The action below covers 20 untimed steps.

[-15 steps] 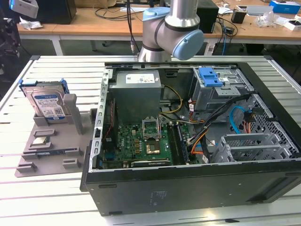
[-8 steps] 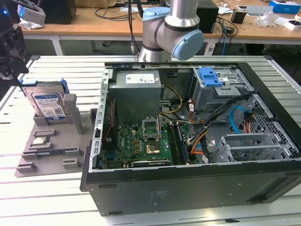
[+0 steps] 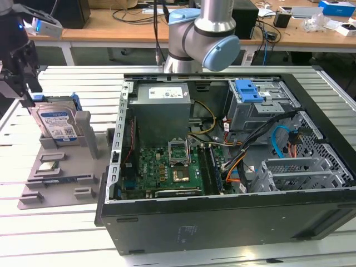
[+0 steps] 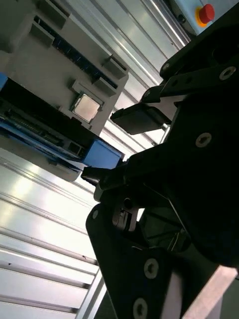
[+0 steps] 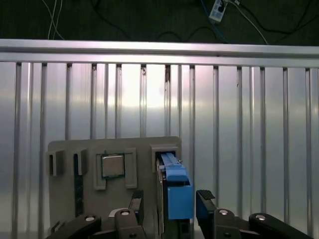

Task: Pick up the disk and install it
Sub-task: 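Pick up the disk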

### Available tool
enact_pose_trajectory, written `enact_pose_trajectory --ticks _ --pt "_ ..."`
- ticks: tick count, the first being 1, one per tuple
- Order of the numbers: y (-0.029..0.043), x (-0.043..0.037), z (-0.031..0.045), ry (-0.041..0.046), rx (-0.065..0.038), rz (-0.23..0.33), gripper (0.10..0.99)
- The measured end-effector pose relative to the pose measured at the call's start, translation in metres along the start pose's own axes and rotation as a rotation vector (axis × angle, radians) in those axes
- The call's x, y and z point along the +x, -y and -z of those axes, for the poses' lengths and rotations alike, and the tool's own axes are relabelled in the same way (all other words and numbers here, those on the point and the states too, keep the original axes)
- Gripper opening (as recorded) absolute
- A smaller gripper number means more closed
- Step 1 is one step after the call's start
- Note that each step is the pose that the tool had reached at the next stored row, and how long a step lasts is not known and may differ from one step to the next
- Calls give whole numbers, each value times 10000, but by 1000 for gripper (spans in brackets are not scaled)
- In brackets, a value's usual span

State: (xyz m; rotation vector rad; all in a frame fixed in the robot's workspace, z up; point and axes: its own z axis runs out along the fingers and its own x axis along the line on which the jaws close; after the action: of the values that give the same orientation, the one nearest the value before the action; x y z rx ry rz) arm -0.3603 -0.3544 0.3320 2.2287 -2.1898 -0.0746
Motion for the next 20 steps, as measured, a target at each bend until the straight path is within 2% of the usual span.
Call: enact_pose_trajectory --ticks 4,14,20 --pt "23 -44 -88 -7 -2 176 541" --pt "68 -62 -326 -21 -9 484 541" --pt "117 -62 -395 -30 -16 673 541"
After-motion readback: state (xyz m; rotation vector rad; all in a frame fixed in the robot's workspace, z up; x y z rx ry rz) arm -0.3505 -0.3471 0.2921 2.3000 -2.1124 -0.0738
